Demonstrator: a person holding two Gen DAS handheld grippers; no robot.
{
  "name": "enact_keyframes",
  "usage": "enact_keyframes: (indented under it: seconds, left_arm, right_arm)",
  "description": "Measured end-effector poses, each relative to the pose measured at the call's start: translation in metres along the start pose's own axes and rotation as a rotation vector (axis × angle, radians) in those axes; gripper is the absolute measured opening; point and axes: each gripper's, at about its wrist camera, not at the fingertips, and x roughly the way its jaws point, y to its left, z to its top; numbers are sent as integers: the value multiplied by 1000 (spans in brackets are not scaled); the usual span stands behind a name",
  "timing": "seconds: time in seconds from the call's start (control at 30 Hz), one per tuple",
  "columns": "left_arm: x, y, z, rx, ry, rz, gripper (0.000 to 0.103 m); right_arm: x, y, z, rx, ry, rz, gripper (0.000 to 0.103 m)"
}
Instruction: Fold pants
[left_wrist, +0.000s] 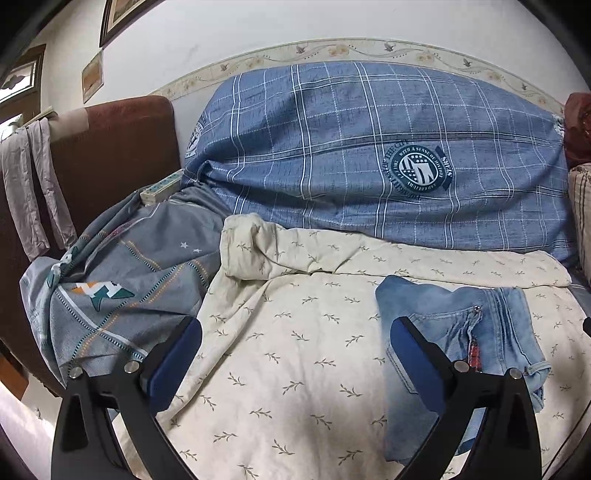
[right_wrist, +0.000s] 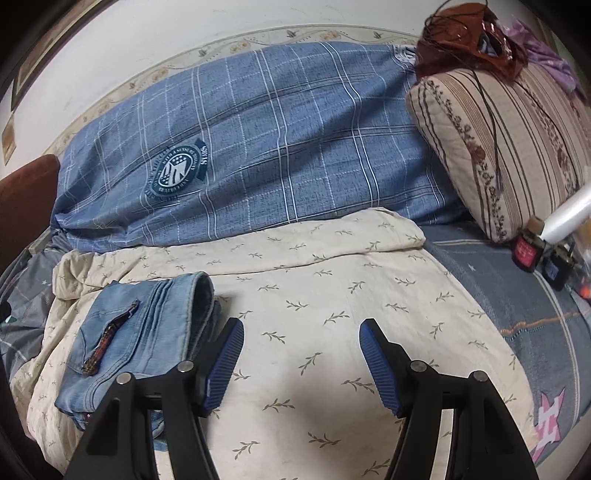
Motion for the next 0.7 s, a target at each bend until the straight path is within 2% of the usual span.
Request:
enact_keyframes:
  seconds: [0.5, 0.7]
  left_arm:
    - [12, 3, -4, -15, 25, 3, 102]
    - [17, 4, -7, -19, 37, -2, 102]
  right_arm:
    - [0, 22, -10, -88, -13, 16, 69]
    - [1, 22, -11, -87, -16, 8, 69]
